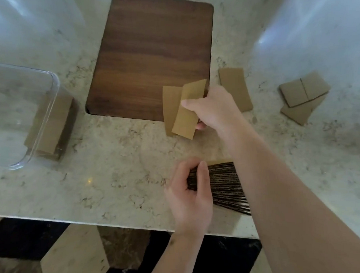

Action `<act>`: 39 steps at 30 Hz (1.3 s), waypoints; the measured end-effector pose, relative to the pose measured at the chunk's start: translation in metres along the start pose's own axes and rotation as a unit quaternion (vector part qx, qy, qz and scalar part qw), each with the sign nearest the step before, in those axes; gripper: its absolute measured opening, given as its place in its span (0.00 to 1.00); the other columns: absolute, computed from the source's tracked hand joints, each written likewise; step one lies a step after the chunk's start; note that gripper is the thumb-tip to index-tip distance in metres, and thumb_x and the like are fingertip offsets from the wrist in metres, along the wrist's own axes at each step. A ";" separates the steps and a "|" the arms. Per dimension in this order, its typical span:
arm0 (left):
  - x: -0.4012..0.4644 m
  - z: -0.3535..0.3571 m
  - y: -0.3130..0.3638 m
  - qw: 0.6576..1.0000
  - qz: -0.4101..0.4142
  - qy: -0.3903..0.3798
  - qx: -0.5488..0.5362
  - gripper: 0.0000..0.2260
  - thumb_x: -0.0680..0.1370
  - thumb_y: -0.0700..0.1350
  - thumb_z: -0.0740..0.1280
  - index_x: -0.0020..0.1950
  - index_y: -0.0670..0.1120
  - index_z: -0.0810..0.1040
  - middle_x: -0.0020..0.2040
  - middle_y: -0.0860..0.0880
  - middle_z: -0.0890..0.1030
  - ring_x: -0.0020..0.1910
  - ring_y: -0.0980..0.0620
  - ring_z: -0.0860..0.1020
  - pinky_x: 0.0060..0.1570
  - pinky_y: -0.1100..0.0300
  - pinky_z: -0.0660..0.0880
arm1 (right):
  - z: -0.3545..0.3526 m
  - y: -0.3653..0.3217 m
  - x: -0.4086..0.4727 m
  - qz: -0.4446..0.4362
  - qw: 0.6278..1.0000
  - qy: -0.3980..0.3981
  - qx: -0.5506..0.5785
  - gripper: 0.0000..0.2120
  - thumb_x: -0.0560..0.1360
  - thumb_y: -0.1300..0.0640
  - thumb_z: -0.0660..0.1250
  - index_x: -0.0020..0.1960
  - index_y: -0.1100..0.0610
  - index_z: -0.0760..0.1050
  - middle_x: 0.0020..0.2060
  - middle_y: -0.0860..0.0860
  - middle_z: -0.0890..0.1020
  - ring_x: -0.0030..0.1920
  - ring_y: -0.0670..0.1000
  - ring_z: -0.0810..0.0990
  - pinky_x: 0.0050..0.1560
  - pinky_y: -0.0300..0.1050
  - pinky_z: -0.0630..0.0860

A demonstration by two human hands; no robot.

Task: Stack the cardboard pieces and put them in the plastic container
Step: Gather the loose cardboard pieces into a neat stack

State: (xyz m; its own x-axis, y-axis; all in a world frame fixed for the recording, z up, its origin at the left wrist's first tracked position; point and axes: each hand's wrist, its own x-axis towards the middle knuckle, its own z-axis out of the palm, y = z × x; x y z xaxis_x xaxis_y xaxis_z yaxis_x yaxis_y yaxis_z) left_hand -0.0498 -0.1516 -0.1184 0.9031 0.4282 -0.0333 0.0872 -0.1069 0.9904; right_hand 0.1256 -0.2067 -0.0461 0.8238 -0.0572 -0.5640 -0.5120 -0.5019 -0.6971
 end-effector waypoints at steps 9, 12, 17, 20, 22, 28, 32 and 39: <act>0.001 -0.009 -0.001 1.000 0.012 -0.002 0.010 0.09 0.83 0.47 0.64 0.49 0.46 0.83 0.40 0.48 0.84 0.37 0.46 0.82 0.35 0.51 0.77 | 0.051 -0.020 0.002 -0.016 0.989 0.000 -0.144 0.31 0.71 0.51 0.81 0.64 0.60 0.68 0.48 0.52 0.77 0.48 0.57 0.80 0.44 0.51 0.77; -0.001 -0.009 -0.002 1.000 -0.004 -0.028 0.011 0.08 0.83 0.51 0.64 0.50 0.54 0.82 0.43 0.53 0.84 0.43 0.49 0.84 0.42 0.50 0.81 | 0.020 0.001 0.001 -0.005 0.993 -0.053 -0.109 0.15 0.75 0.51 0.77 0.54 0.59 0.77 0.47 0.52 0.83 0.47 0.55 0.84 0.48 0.52 0.82; 0.002 -0.005 0.007 0.999 0.020 -0.032 0.023 0.07 0.84 0.49 0.63 0.51 0.56 0.81 0.46 0.56 0.84 0.47 0.56 0.83 0.47 0.66 0.77 | -0.075 0.021 0.021 0.026 0.995 0.054 0.082 0.18 0.77 0.53 0.74 0.66 0.52 0.78 0.60 0.50 0.84 0.61 0.54 0.83 0.66 0.58 0.78; 0.002 -0.005 0.005 0.999 0.025 -0.023 0.027 0.07 0.84 0.48 0.64 0.51 0.56 0.81 0.45 0.56 0.84 0.46 0.58 0.82 0.47 0.67 0.76 | -0.085 0.018 0.037 0.052 0.988 0.108 -0.100 0.31 0.74 0.50 0.76 0.73 0.58 0.72 0.68 0.57 0.77 0.67 0.61 0.77 0.62 0.56 0.77; 0.002 -0.006 0.004 0.999 0.025 -0.022 0.023 0.07 0.84 0.49 0.64 0.51 0.55 0.82 0.45 0.56 0.84 0.46 0.58 0.82 0.48 0.64 0.77 | -0.073 0.017 0.044 0.040 0.975 0.130 -0.175 0.35 0.73 0.50 0.79 0.73 0.61 0.69 0.68 0.60 0.75 0.67 0.62 0.76 0.52 0.51 0.74; 0.003 -0.006 0.008 0.999 0.024 -0.021 0.017 0.07 0.84 0.49 0.64 0.50 0.56 0.81 0.45 0.55 0.84 0.46 0.57 0.82 0.47 0.63 0.78 | -0.068 0.020 0.040 0.031 0.993 0.062 -0.098 0.43 0.71 0.50 0.81 0.78 0.61 0.64 0.71 0.57 0.75 0.70 0.61 0.75 0.67 0.54 0.74; 0.003 -0.008 0.008 0.999 0.000 -0.033 -0.002 0.06 0.82 0.50 0.66 0.48 0.54 0.81 0.49 0.57 0.85 0.52 0.54 0.84 0.53 0.65 0.77 | -0.070 0.020 -0.009 -0.085 0.980 0.019 -0.181 0.20 0.78 0.51 0.72 0.68 0.54 0.73 0.56 0.50 0.82 0.55 0.53 0.82 0.51 0.51 0.80; 0.004 -0.010 0.008 0.997 -0.044 -0.038 -0.048 0.08 0.79 0.51 0.70 0.57 0.55 0.77 0.62 0.62 0.82 0.66 0.58 0.81 0.66 0.63 0.76 | -0.057 0.043 -0.092 -0.177 0.870 -0.090 -0.450 0.10 0.81 0.58 0.64 0.52 0.49 0.63 0.36 0.49 0.78 0.33 0.51 0.78 0.31 0.50 0.77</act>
State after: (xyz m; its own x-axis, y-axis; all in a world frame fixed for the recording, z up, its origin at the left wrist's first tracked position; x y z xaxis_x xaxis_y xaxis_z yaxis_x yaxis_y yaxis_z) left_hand -0.0492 -0.1420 -0.1091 0.9236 0.3618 -0.1271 0.1304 0.0156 0.9913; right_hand 0.0414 -0.2720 0.0011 0.7979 0.3342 -0.5017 0.2313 -0.9383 -0.2571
